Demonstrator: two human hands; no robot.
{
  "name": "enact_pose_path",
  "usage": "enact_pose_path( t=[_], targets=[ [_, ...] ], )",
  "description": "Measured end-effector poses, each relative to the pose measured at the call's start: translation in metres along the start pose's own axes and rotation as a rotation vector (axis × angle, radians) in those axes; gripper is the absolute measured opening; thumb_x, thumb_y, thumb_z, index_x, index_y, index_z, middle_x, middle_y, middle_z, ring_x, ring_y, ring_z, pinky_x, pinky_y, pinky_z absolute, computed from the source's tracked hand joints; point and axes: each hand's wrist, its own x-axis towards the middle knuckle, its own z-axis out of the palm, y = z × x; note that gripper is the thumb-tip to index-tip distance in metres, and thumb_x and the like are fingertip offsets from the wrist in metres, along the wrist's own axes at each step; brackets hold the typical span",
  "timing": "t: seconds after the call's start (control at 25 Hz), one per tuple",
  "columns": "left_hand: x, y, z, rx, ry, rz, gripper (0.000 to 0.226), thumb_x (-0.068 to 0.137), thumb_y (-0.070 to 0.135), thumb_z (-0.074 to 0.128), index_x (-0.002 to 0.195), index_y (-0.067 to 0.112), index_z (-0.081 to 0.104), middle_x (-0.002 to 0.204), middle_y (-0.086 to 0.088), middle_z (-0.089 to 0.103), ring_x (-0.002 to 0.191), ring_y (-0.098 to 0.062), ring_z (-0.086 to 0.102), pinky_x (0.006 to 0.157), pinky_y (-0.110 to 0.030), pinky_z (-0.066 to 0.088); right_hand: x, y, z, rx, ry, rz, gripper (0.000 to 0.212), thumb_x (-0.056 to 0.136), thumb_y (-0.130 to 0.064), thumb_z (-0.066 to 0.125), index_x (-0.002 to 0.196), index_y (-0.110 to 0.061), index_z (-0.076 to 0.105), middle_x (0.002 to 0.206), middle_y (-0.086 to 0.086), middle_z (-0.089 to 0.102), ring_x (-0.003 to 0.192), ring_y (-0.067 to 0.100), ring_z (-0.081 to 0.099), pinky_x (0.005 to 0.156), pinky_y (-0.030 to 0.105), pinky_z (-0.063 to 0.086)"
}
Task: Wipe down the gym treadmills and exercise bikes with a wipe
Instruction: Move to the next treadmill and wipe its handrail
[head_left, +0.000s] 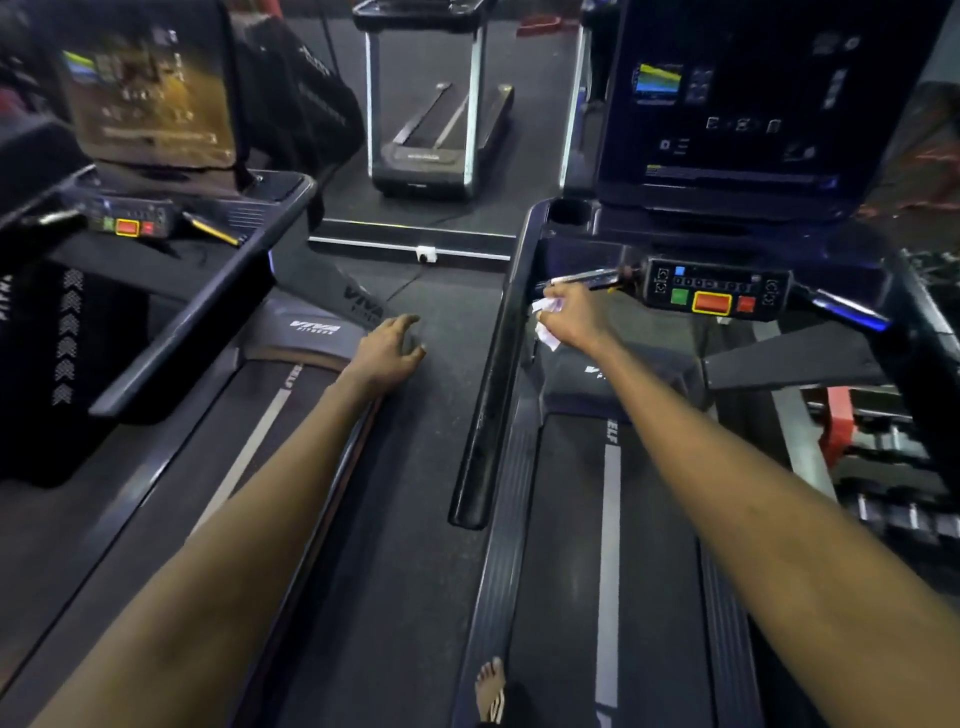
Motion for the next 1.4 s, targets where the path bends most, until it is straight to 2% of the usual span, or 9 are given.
enact_pose_path(
  t=[0.2,0.36,0.52,0.72,0.84,1.08,1.2,1.32,1.4],
  targets=[
    [-0.010,-0.014,0.023,-0.038,-0.008,-0.053,0.055,0.095,0.026,0.058,0.145,0.007,0.041,0.146,-0.017,0.046,0.133,-0.031,0.045,0.108,-0.037,0.033,0.009,0.008,0.031,-0.090,-0.068,-0.015,0.044,0.084,-0.011,0.066,0.127,-0.004,0.064,0.132,0.013,0.062,0.125,0.027,0.054,0.099,0.027,0.038],
    [-0.033,-0.022,0.048,-0.055,-0.038,-0.157,0.058,0.096,0.028,0.057,0.147,0.008,0.039,0.149,-0.014,0.043,0.137,-0.029,0.041,0.111,-0.041,0.034,0.004,0.018,0.063,-0.146,-0.185,-0.074,0.040,0.086,-0.008,0.064,0.126,-0.003,0.064,0.134,0.015,0.059,0.126,0.028,0.053,0.101,0.023,0.032],
    [-0.058,-0.029,0.079,-0.079,-0.054,-0.269,0.058,0.096,0.032,0.056,0.147,0.011,0.038,0.150,-0.012,0.041,0.138,-0.028,0.040,0.112,-0.045,0.034,0.004,0.041,0.094,-0.207,-0.325,-0.201,0.036,0.086,-0.005,0.056,0.120,0.000,0.065,0.129,0.018,0.060,0.122,0.032,0.055,0.103,0.030,0.039],
    [-0.096,-0.018,0.122,-0.122,-0.068,-0.406,0.055,0.097,0.033,0.055,0.145,0.012,0.041,0.148,-0.011,0.043,0.136,-0.028,0.042,0.111,-0.045,0.035,-0.013,0.065,0.121,-0.267,-0.464,-0.416,0.034,0.097,-0.002,0.042,0.124,0.009,0.058,0.133,0.024,0.054,0.129,0.035,0.048,0.112,0.033,0.031],
    [-0.120,-0.013,0.147,-0.177,-0.080,-0.489,0.052,0.096,0.038,0.054,0.142,0.014,0.046,0.146,-0.009,0.046,0.134,-0.026,0.044,0.110,-0.046,0.037,-0.036,0.082,0.135,-0.219,-0.491,-0.537,0.042,0.102,-0.012,0.040,0.138,0.008,0.047,0.147,0.020,0.044,0.142,0.029,0.035,0.121,0.033,0.022],
    [-0.166,0.003,0.177,-0.287,0.013,-0.636,0.039,0.098,0.034,0.054,0.132,0.015,0.058,0.135,-0.005,0.057,0.126,-0.021,0.052,0.105,-0.031,0.037,-0.088,0.110,0.140,-0.279,-0.584,-0.892,0.059,0.103,-0.036,0.037,0.151,-0.002,0.031,0.159,0.008,0.028,0.150,0.019,0.016,0.123,0.034,0.013],
    [-0.182,0.007,0.180,-0.316,0.037,-0.670,0.039,0.099,0.037,0.053,0.131,0.016,0.060,0.135,-0.004,0.058,0.125,-0.019,0.052,0.105,-0.031,0.038,-0.072,0.109,0.142,-0.283,-0.575,-0.861,0.055,0.105,-0.034,0.032,0.152,-0.007,0.029,0.161,0.006,0.025,0.150,0.016,0.013,0.122,0.041,0.018],
    [-0.194,0.011,0.179,-0.362,0.063,-0.695,0.039,0.100,0.037,0.052,0.132,0.016,0.059,0.134,-0.002,0.058,0.124,-0.018,0.053,0.103,-0.030,0.039,-0.079,0.104,0.149,-0.327,-0.565,-0.791,0.060,0.104,-0.040,0.030,0.154,-0.007,0.023,0.162,0.007,0.020,0.151,0.019,0.011,0.124,0.042,0.012],
    [-0.199,0.013,0.179,-0.377,0.089,-0.713,0.038,0.100,0.035,0.052,0.132,0.015,0.059,0.134,-0.002,0.059,0.122,-0.016,0.054,0.101,-0.029,0.039,-0.107,0.103,0.151,-0.338,-0.620,-0.854,0.063,0.104,-0.043,0.026,0.155,-0.008,0.018,0.163,0.007,0.015,0.151,0.018,0.006,0.124,0.041,0.009]
  ],
)
